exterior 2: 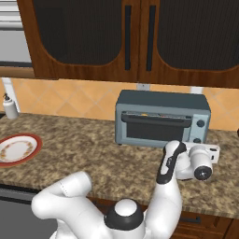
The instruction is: Pick up the kebab skewer and baguette bread, and place them inside the toaster oven. Close the toaster oven door and start by setting the timer.
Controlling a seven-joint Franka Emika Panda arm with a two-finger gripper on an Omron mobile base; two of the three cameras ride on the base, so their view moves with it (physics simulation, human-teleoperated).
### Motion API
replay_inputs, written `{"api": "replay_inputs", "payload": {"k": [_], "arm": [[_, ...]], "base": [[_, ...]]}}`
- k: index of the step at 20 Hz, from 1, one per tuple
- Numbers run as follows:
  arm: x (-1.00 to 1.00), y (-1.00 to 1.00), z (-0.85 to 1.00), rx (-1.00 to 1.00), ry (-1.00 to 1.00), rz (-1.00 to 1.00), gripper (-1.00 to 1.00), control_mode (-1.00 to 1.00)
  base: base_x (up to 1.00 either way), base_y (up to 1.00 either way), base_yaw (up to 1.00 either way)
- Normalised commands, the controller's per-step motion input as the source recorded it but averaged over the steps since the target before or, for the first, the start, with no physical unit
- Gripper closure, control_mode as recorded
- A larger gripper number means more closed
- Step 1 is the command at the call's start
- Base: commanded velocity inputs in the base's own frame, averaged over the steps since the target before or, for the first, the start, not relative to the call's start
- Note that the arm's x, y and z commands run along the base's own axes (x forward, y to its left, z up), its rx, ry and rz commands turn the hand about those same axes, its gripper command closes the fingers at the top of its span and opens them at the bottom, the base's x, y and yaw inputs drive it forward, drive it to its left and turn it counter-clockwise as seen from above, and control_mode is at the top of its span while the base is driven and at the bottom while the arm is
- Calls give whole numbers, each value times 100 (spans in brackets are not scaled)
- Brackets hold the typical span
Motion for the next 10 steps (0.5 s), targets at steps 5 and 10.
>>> {"api": "replay_inputs", "payload": {"k": [5, 10], "arm": [[0, -4, -9, 0, 0, 0, -100, -100], [9, -3, -7, 0, 0, 0, -100, -100]], "base": [[0, 0, 0], [0, 0, 0]]}}
